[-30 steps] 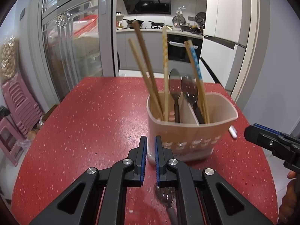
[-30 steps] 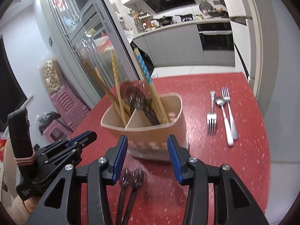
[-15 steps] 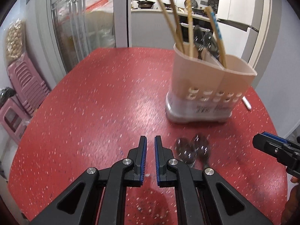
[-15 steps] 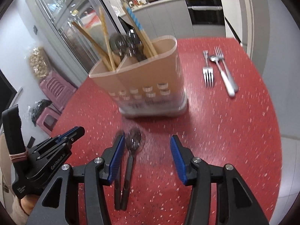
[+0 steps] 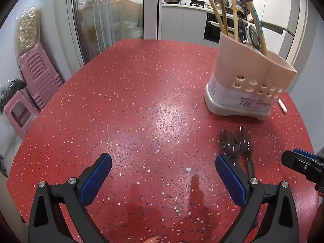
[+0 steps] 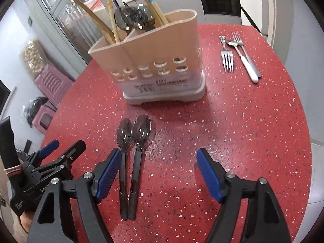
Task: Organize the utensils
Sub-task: 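Move both open tools back to the last two dark-handled spoons, then grasp a dark-handled spoon with the right tool and lift it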
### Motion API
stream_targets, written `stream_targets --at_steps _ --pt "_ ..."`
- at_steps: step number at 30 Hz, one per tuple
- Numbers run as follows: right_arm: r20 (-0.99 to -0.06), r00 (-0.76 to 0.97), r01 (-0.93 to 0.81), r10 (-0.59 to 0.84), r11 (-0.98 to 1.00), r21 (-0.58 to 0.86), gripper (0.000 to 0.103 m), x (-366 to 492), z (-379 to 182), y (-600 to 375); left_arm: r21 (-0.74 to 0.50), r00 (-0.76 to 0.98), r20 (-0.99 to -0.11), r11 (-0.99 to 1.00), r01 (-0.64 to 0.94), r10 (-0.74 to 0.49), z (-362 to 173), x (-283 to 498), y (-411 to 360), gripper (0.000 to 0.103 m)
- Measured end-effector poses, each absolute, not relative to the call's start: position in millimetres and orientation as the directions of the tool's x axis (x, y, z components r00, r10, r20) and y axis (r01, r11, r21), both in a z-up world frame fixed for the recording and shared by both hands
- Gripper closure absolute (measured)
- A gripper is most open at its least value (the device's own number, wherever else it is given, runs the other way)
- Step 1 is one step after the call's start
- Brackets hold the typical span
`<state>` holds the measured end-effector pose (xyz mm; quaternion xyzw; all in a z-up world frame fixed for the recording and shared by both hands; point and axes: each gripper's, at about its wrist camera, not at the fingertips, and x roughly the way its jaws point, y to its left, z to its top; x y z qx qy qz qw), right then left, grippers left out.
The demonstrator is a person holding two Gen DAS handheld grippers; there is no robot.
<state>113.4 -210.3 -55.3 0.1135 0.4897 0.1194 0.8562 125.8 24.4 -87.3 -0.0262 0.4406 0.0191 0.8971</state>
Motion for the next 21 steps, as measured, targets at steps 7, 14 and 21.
stream_targets --at_steps 7,14,21 --pt "-0.861 0.43 -0.101 0.272 0.962 0.253 0.024 124 -69 -186 -0.037 0.58 -0.815 0.998 -0.06 0.004 -97 125 36 0.0" --pt "-0.904 0.369 -0.107 0.216 0.976 0.189 0.04 140 -84 -167 -0.034 0.582 -0.813 0.996 -0.087 0.023 -97 124 42 0.0" --pt "-0.919 0.363 -0.132 0.156 0.984 0.115 0.046 148 -83 -148 -0.041 0.581 -0.814 0.995 -0.093 0.021 -97 129 43 0.0"
